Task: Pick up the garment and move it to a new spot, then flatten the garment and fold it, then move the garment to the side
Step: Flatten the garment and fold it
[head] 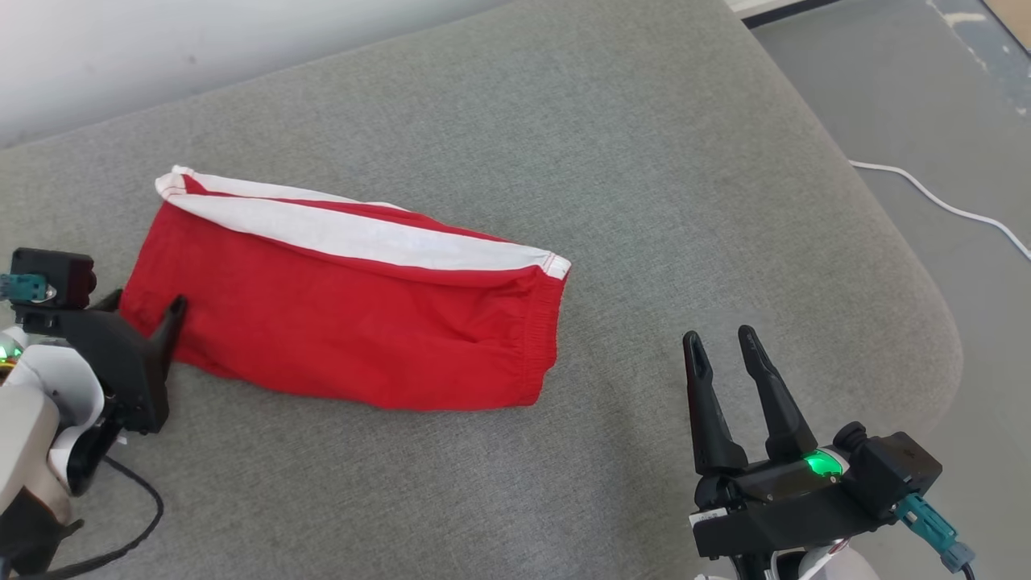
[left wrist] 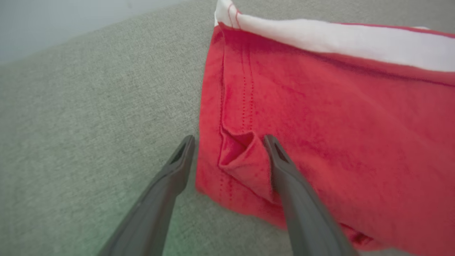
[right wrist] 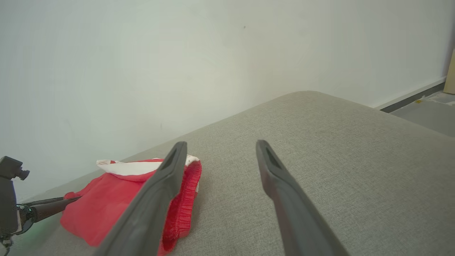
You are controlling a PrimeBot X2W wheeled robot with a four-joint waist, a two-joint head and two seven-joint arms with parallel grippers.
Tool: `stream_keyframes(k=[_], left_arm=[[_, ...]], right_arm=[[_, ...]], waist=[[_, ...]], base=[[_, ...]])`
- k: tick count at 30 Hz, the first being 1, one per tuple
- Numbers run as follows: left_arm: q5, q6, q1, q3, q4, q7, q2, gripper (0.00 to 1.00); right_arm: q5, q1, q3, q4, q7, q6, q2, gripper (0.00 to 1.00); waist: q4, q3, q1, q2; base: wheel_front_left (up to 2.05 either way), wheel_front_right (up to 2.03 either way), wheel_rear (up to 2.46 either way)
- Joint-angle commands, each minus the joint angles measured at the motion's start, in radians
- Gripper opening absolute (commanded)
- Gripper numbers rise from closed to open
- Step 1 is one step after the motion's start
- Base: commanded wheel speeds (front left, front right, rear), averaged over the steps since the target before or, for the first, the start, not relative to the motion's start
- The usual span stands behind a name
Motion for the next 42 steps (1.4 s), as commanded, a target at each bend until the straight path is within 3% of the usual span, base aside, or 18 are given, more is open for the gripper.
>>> stream_keyframes(k=[1, 6, 7, 9, 10, 20, 28, 35, 42], left_arm=[[-0.009, 0.000, 0.005, -0.001, 0.006, 0.010, 0.000, 1.00], [-0.044, 0.000, 0.005, -0.044, 0.029, 0.058, -0.008, 1.00], [-0.046, 0.000, 0.003, -0.052, 0.030, 0.059, -0.008, 0.81], [-0.052, 0.000, 0.000, -0.066, 0.028, 0.046, -0.014, 0.16], [-0.051, 0.000, -0.005, -0.069, 0.025, 0.034, -0.017, 0.00], [-0.061, 0.002, 0.049, -0.073, -0.021, -0.173, -0.074, 0.00], [-0.077, 0.064, 0.197, -0.057, -0.109, -0.316, -0.117, 0.00], [-0.091, 0.132, 0.343, -0.024, -0.202, -0.367, -0.148, 0.00], [-0.081, 0.142, 0.426, -0.003, -0.232, -0.376, -0.184, 0.00]], right_arm=[[0.008, -0.007, -0.001, -0.001, 0.000, -0.003, 0.003, 1.00], [0.000, -0.010, -0.009, 0.000, 0.000, -0.003, 0.003, 1.00], [-0.002, -0.013, -0.008, -0.001, 0.000, -0.003, 0.003, 1.00], [-0.006, -0.012, -0.010, -0.001, 0.000, -0.003, 0.003, 1.00], [-0.008, -0.011, -0.011, -0.002, 0.000, -0.003, 0.003, 1.00], [-0.028, 0.030, -0.043, 0.003, 0.000, -0.003, 0.003, 1.00], [-0.050, 0.068, -0.075, 0.005, 0.000, -0.003, 0.003, 1.00], [-0.067, 0.100, -0.095, 0.012, 0.000, -0.003, 0.003, 1.00], [-0.080, 0.112, -0.101, 0.029, 0.000, -0.003, 0.003, 1.00]], waist=[[-0.002, 0.001, -0.0001, -0.0001], [0.009, -0.004, -0.0001, -0.0001], [0.012, -0.006, -0.0001, -0.0001], [0.021, -0.012, -0.0001, -0.0001], [0.028, -0.016, -0.0001, -0.0001], [0.138, -0.089, -0.0001, -0.0001], [0.241, -0.126, -0.0001, -0.0001], [0.306, -0.160, -0.0001, -0.0001], [0.338, -0.185, -0.0001, -0.0001]], base=[[0.00, 0.00, 0.00], [0.00, 0.00, 0.00], [0.00, 0.00, 0.00], [0.00, 0.00, 0.00], [0.00, 0.00, 0.00], [0.00, 0.00, 0.00], [0.00, 0.00, 0.00], [0.00, 0.00, 0.00], [0.00, 0.00, 0.00]])
